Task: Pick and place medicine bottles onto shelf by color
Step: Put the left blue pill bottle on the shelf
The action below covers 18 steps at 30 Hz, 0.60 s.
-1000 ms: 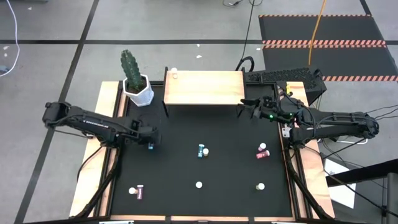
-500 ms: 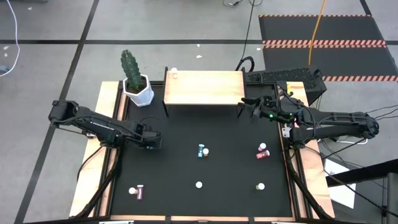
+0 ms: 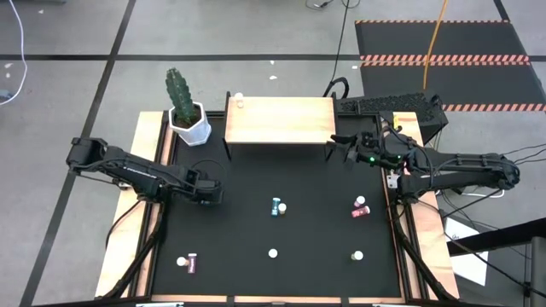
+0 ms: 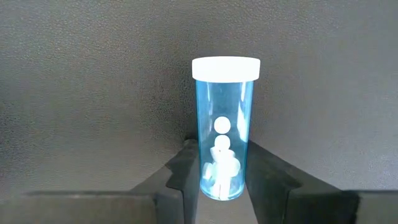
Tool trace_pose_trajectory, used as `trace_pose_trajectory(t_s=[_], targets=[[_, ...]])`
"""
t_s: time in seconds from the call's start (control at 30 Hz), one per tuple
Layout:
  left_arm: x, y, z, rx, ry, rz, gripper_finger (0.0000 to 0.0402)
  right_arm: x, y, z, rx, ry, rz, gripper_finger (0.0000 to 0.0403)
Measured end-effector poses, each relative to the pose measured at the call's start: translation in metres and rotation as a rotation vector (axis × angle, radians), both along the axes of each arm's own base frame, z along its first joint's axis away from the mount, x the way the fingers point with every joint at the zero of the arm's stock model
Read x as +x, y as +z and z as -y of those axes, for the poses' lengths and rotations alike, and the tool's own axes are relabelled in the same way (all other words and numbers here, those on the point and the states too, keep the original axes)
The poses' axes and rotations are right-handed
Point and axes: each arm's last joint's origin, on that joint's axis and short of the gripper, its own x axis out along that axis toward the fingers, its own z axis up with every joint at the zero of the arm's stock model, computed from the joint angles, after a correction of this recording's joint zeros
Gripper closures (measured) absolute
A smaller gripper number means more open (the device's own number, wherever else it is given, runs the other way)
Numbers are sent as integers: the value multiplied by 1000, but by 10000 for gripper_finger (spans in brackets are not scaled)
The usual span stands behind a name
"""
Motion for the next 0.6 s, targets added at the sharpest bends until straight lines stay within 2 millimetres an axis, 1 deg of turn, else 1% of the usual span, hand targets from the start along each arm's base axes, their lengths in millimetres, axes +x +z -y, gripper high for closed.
trace_pose_trajectory(t_s=[0.2,0.3,0.43,0.6], targets=[[1,1,0,-2,0,5,293,0,-3,-4,2,25,-28,220],[2,3,0,-3,-1,7,293,1,-11,-5,14,31,-45,220],[10,8,2,-12,-9,52,293,1,-22,-6,84,63,-42,220],[18,15,5,-18,-22,122,293,2,-30,-8,150,116,-46,220]])
